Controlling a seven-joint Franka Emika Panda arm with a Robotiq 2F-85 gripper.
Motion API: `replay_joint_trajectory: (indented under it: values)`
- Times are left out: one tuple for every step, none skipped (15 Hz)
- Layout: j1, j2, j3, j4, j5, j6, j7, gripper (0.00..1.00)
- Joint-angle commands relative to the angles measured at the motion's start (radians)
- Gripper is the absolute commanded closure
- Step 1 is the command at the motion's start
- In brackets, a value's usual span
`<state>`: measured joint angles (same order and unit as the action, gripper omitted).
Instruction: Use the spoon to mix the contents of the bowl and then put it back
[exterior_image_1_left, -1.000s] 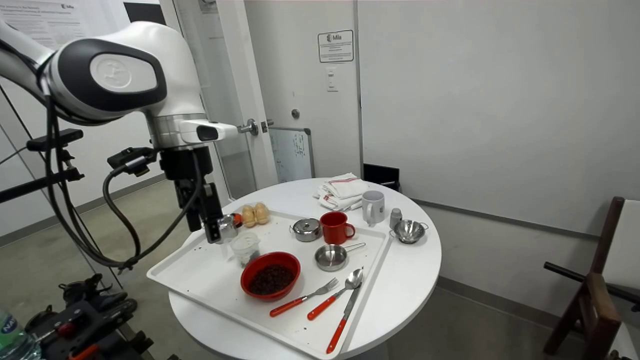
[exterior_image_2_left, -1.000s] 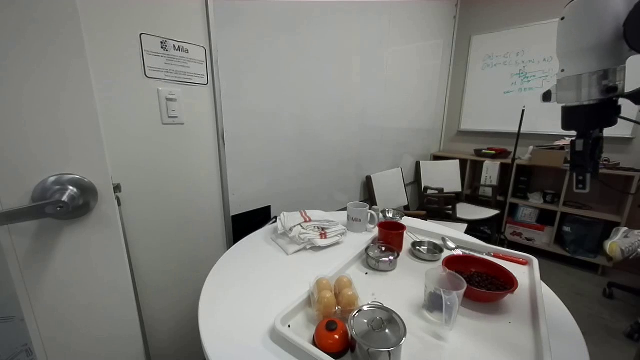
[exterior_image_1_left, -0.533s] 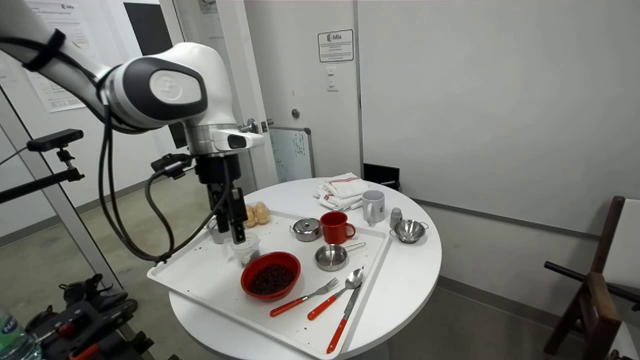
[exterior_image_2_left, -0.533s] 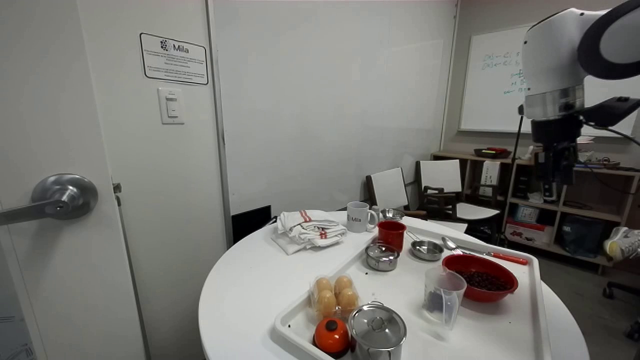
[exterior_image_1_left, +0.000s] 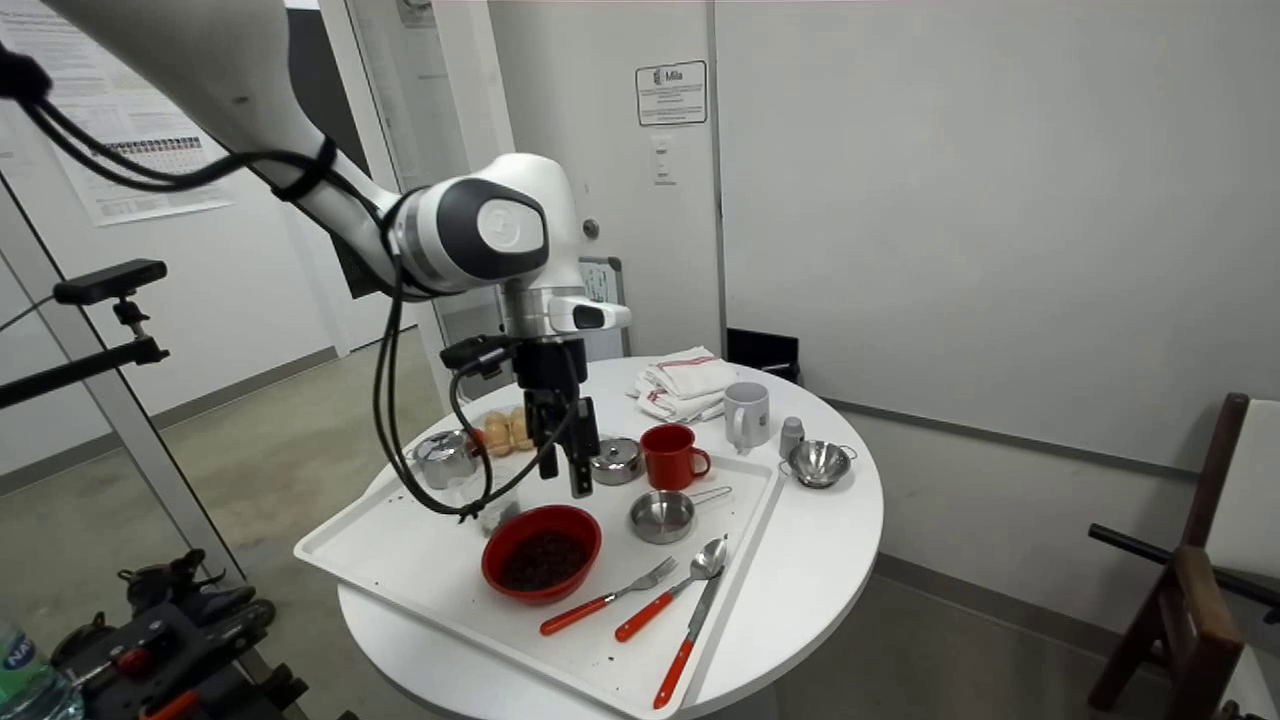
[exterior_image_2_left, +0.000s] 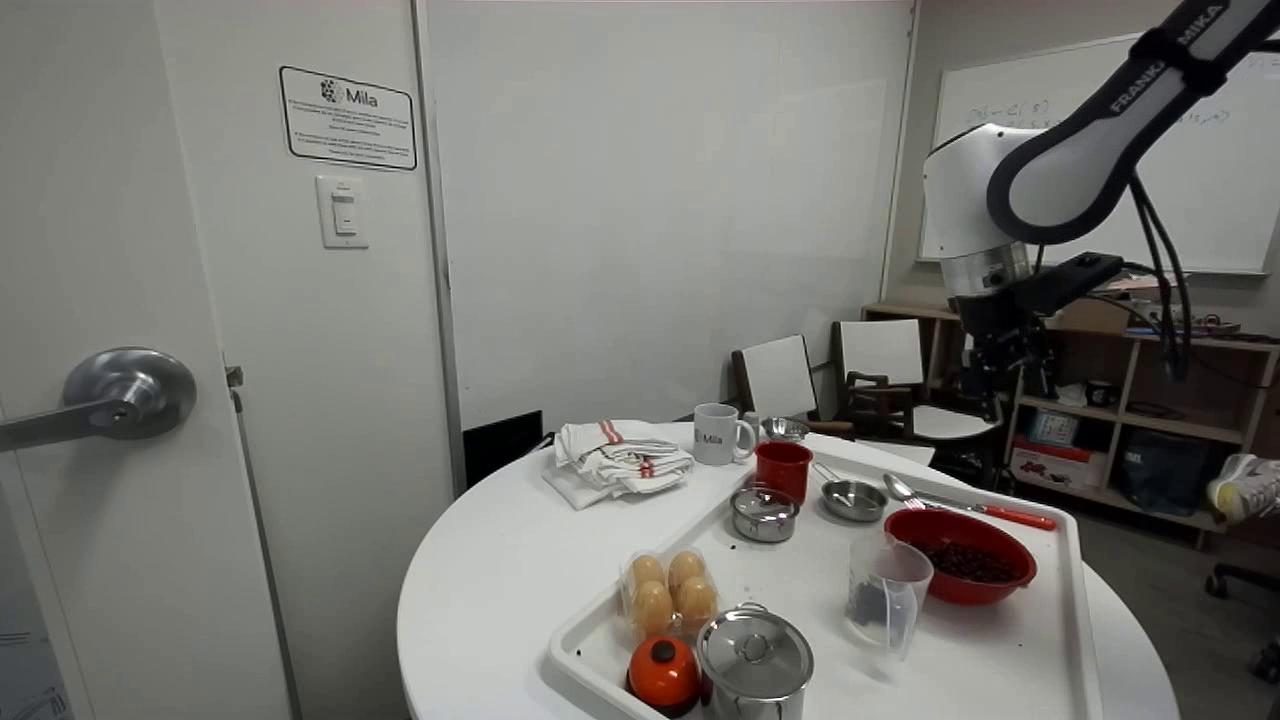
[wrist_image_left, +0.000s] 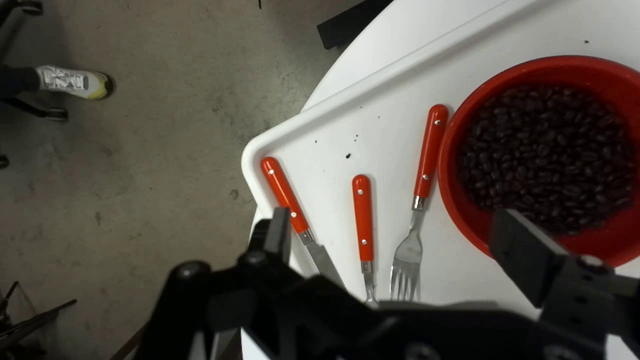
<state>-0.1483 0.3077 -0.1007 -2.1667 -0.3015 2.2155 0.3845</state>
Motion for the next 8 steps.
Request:
replay_joint_trajectory:
  values:
    - [0.013,0.090,-0.041,0.066,0.043,-0.060,-0.060,0.00]
    - [0.007,0.088,-0.048,0.043,0.047,-0.057,-0.082,0.00]
    - [0.005,0.087,-0.055,0.025,0.048,-0.051,-0.095,0.00]
    - [0.002,0.085,-0.062,0.008,0.049,-0.044,-0.111,0.00]
    - [0.001,0.083,-0.068,-0.010,0.044,-0.032,-0.122,0.00]
    - [0.002,0.079,-0.077,-0.029,0.036,-0.018,-0.123,0.00]
    - [0.004,0.077,-0.086,-0.045,0.029,-0.006,-0.117,0.00]
    - [0.013,0.070,-0.098,-0.069,0.010,0.021,-0.092,0.00]
